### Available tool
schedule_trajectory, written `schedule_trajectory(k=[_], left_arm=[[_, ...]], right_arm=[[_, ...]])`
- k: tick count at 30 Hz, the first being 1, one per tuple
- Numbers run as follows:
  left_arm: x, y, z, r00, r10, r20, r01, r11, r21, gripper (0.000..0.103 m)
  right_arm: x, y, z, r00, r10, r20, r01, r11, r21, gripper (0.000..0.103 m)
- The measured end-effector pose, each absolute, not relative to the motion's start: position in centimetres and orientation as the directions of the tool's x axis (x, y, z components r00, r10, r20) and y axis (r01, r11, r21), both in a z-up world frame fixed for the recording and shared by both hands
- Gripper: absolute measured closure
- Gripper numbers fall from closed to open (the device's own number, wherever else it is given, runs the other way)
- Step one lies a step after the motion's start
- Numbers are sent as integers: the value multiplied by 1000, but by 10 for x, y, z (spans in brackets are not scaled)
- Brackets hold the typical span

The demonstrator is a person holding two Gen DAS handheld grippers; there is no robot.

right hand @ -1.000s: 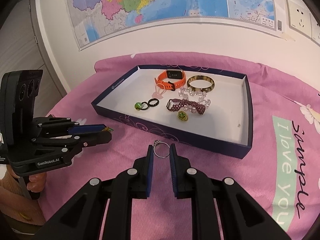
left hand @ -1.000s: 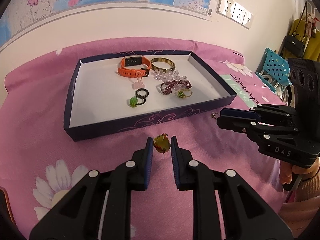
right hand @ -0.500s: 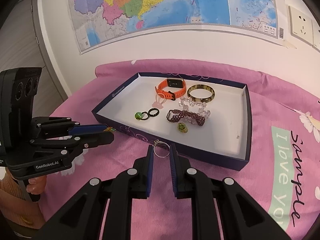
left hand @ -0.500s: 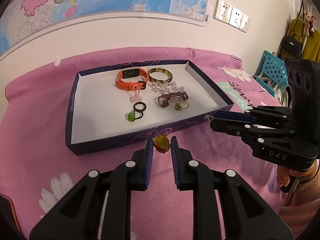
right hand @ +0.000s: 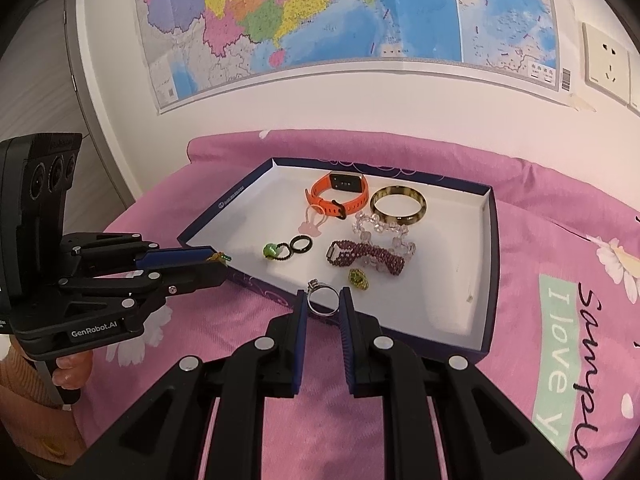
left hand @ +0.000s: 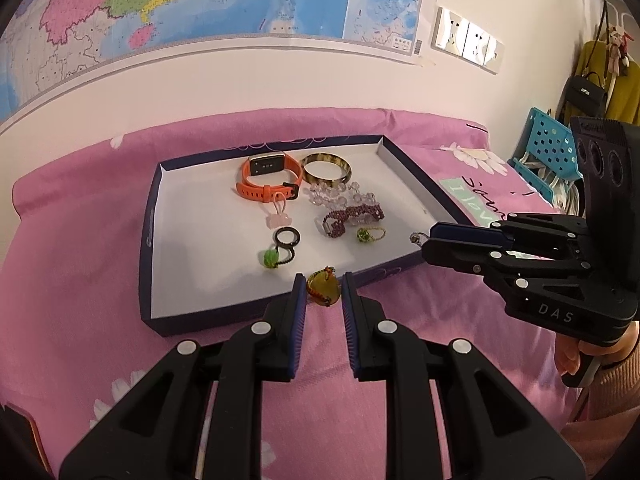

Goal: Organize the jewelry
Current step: 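Carry the amber pendant toward the box with the left tool while the right carries the silver ring, then lower the amber pendant into the box with the left tool while the right lowers the silver ring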

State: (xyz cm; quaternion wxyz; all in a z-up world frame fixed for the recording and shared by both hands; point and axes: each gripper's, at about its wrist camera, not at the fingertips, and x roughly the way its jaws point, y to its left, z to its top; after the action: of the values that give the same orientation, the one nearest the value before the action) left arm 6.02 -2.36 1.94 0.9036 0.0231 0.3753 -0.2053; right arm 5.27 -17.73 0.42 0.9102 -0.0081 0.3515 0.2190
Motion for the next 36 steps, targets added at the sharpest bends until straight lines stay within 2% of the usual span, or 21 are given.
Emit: schedule_trajectory(k=[36], left_arm=[[90, -27, 15, 636, -319, -703, 361, 928, -94, 85]], right_arm=[[86, -176, 2, 657, 376, -653, -397, 910, 124, 89]])
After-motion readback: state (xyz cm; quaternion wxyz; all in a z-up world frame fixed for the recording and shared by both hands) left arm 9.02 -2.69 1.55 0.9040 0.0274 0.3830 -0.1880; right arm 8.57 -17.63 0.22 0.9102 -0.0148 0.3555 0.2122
